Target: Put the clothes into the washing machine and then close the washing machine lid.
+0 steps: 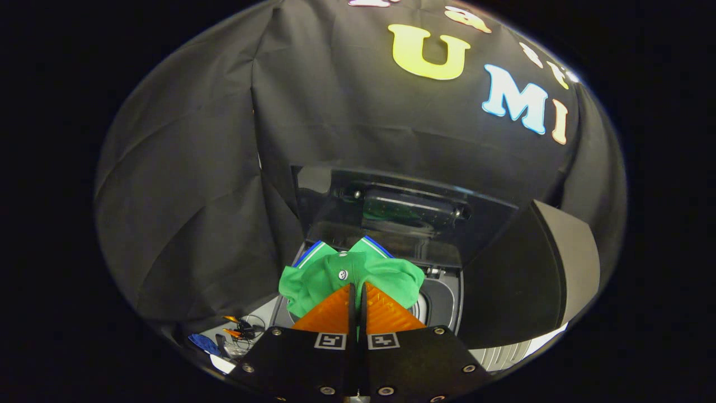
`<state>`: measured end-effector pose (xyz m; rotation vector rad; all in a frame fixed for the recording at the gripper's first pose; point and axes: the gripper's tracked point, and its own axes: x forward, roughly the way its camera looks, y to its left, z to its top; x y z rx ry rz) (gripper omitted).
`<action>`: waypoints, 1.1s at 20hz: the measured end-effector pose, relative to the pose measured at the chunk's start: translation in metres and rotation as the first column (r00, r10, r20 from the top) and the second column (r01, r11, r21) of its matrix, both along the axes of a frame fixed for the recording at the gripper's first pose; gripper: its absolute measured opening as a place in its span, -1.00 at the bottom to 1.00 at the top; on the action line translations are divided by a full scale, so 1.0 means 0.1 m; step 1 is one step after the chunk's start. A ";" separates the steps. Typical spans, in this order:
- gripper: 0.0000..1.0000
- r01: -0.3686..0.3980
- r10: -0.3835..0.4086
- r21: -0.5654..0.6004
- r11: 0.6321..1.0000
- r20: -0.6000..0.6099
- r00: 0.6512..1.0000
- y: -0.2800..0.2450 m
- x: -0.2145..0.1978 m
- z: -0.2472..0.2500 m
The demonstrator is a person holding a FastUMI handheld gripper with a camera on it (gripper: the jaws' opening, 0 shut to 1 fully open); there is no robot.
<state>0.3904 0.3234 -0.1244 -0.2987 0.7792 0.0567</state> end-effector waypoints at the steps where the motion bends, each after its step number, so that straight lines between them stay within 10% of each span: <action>1: -1.00 0.005 -0.005 -0.003 1.000 -0.003 1.000 -0.01 0.00 -0.07; 22: -1.00 0.070 -0.075 -0.031 0.997 -0.217 0.973 -0.49 0.29 -1.56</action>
